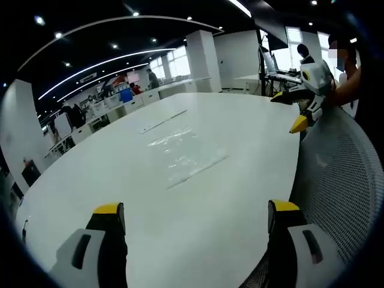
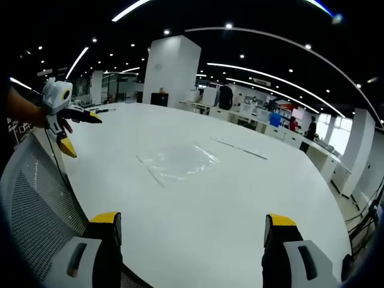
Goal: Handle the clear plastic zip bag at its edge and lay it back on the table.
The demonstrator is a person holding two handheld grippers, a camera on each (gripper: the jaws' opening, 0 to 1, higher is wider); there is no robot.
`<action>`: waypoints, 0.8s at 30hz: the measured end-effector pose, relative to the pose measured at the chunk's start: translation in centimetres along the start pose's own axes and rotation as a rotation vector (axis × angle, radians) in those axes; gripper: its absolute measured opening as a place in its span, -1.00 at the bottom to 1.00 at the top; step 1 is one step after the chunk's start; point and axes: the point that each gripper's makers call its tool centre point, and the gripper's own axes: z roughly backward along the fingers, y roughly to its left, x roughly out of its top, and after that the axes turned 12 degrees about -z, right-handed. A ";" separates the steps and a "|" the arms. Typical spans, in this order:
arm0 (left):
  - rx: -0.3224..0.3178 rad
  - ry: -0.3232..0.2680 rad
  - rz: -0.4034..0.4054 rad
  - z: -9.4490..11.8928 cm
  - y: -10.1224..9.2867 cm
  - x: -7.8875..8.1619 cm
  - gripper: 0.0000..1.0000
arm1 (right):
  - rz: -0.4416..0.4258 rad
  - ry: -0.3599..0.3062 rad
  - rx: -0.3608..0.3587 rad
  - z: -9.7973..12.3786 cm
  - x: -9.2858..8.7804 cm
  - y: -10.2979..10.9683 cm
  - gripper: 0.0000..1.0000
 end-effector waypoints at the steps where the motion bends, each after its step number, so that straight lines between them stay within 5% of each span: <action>1: -0.001 0.001 -0.003 -0.1 0.1 0.0 0.98 | -0.001 0.001 0.000 0.0 0.0 0.0 0.99; 24: -0.043 0.014 -0.080 -1.6 1.1 0.2 0.98 | 0.002 0.015 0.016 -0.1 -0.3 0.3 0.99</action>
